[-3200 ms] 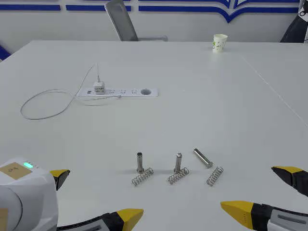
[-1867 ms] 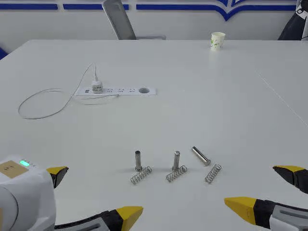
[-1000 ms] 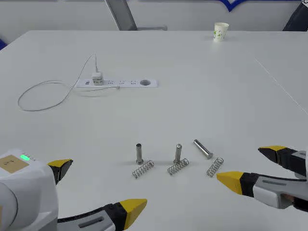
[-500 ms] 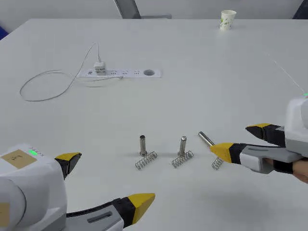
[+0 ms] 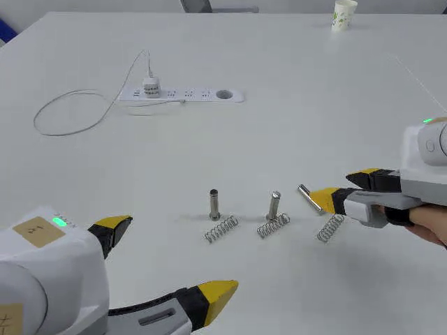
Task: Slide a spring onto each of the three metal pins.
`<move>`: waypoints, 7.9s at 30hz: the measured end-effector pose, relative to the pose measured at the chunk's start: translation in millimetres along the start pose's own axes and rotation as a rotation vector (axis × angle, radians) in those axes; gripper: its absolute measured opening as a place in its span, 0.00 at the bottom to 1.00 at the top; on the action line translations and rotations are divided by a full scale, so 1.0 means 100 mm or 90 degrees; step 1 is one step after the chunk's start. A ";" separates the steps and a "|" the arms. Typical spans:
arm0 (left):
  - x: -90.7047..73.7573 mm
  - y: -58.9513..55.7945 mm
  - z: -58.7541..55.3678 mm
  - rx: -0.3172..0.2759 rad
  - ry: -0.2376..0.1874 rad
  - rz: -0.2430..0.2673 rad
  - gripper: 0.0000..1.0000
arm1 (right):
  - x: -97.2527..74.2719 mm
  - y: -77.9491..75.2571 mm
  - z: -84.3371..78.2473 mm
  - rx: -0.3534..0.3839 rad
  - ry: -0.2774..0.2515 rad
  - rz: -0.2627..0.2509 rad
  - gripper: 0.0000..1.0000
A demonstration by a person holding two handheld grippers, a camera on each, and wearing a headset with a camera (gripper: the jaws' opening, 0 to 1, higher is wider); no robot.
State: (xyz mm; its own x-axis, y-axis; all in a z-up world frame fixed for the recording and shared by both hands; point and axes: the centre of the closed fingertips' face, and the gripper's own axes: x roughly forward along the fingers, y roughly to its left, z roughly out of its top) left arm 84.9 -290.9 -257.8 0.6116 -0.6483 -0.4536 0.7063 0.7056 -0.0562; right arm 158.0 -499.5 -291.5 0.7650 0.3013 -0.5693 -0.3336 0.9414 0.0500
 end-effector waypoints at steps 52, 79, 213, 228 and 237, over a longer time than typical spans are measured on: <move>0.07 -0.02 -0.03 -0.001 -0.002 -0.011 0.87 | 0.61 -0.07 -0.21 0.034 0.083 0.000 0.09; 0.01 -0.06 0.05 0.010 -0.020 -0.013 0.86 | 0.18 0.00 -0.02 0.016 0.040 -0.011 0.09; 1.08 0.17 -0.46 0.147 0.139 -0.125 0.15 | -0.60 0.36 -0.29 0.075 -0.043 0.049 0.51; 1.02 0.16 -0.44 0.142 0.133 -0.120 0.10 | -0.59 0.44 -0.25 0.080 -0.047 0.058 0.51; 0.87 0.08 -0.22 0.114 0.074 -0.109 0.10 | -0.62 0.56 -0.07 0.118 -0.080 0.083 0.49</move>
State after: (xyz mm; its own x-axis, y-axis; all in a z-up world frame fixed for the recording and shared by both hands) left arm 135.4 -335.5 -317.0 0.4398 -0.7097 -0.5504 0.8541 0.5200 0.0120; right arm 88.4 -466.7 -259.5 0.7882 0.4272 -0.4430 -0.3360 0.9018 0.2718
